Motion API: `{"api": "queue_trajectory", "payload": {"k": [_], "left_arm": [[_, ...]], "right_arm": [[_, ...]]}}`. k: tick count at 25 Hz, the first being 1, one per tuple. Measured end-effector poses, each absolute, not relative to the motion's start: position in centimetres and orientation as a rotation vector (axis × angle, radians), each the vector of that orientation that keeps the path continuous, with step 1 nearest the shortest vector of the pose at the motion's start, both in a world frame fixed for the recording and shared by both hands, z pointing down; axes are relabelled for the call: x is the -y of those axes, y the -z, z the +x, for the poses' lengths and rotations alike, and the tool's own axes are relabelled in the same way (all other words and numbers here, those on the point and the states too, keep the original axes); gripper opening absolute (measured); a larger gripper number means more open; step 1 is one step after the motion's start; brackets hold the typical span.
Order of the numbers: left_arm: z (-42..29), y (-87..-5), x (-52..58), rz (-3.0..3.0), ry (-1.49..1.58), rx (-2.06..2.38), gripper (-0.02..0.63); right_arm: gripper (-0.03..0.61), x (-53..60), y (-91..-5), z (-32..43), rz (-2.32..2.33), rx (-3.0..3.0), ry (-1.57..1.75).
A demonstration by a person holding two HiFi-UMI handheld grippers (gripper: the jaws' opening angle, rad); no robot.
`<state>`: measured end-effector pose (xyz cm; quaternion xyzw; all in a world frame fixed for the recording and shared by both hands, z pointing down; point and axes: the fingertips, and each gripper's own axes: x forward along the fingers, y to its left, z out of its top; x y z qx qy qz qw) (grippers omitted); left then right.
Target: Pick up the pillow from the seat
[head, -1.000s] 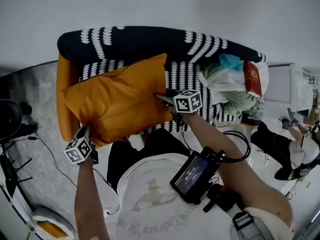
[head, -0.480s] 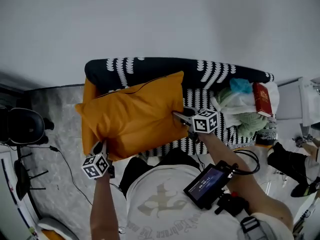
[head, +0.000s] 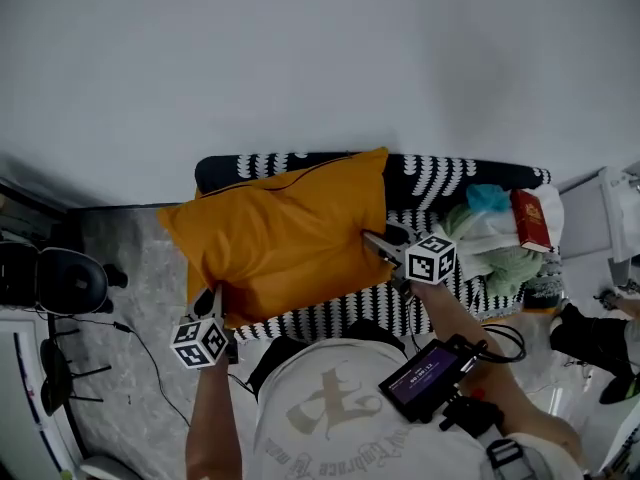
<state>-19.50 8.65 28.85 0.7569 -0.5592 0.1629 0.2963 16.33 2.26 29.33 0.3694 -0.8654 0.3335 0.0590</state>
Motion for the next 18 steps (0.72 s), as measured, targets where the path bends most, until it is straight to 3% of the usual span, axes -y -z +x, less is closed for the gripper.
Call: {"api": "queue_trajectory", "payload": {"k": [18], "left_arm": [[-20.9,-16.2,-7.3,2.27,-0.277,1.633,0.032]], "right_arm": [[0.172,-2.9,-16.6,15.4,1.252,2.874,-0.614]]}}
